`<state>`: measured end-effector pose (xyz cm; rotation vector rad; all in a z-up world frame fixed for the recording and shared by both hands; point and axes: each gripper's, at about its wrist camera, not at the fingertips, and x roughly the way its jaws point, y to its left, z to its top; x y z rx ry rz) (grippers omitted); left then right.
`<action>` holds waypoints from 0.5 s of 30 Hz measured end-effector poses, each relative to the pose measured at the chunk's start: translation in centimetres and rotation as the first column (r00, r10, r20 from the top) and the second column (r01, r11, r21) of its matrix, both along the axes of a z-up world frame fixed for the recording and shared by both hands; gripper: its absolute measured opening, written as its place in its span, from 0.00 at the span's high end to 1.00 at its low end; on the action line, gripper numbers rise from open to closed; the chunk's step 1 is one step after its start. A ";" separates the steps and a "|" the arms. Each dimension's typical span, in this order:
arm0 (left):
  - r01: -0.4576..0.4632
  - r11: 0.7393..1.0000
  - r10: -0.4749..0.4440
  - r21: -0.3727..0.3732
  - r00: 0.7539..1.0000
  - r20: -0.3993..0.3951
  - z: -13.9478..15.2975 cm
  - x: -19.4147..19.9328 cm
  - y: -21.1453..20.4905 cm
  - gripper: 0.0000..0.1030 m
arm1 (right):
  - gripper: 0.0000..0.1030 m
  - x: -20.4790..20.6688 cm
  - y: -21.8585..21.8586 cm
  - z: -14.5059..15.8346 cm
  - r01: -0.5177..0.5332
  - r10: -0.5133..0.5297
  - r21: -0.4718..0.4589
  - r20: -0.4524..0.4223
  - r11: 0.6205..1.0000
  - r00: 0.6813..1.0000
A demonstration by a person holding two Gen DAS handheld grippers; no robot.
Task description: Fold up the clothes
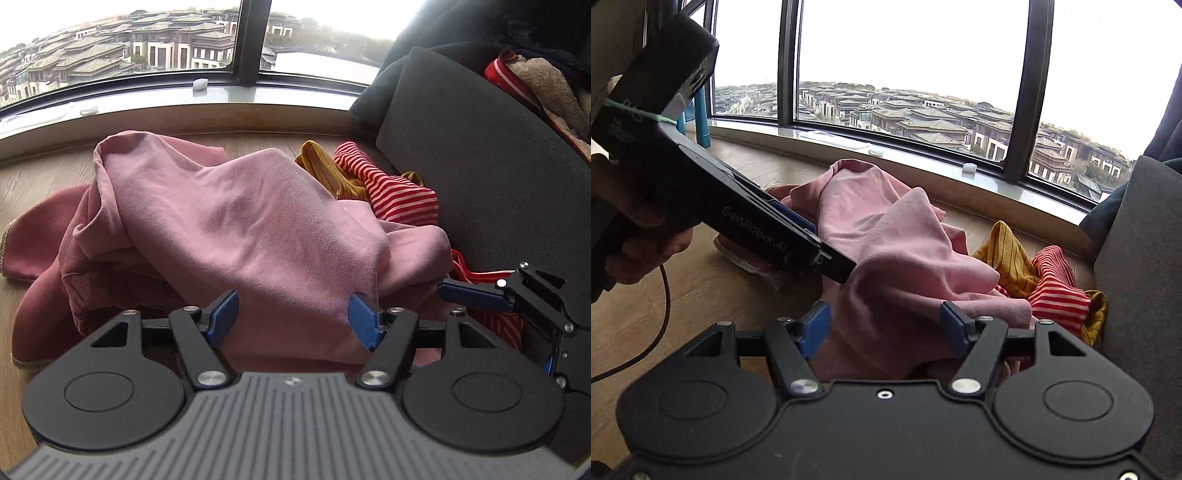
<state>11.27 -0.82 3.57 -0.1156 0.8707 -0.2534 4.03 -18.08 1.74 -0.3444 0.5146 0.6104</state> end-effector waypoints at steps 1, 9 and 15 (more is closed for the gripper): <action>-0.025 0.999 0.024 -0.030 0.999 -0.021 -0.2 0.1 0.1 0.31 | 0.34 -0.1 -0.2 -0.4 0.014 -0.014 -0.017 0.000 1.000 1.000; -0.156 0.931 0.100 -0.330 0.979 -0.180 -2.0 -0.3 2.3 0.29 | 0.29 -0.5 -0.2 -2.0 0.009 -0.009 -0.016 -0.018 1.000 1.000; -0.144 0.948 0.120 -0.283 0.988 -0.098 -0.5 0.0 1.5 0.25 | 0.28 0.3 2.0 -2.9 -0.035 0.039 -0.050 0.069 0.998 0.997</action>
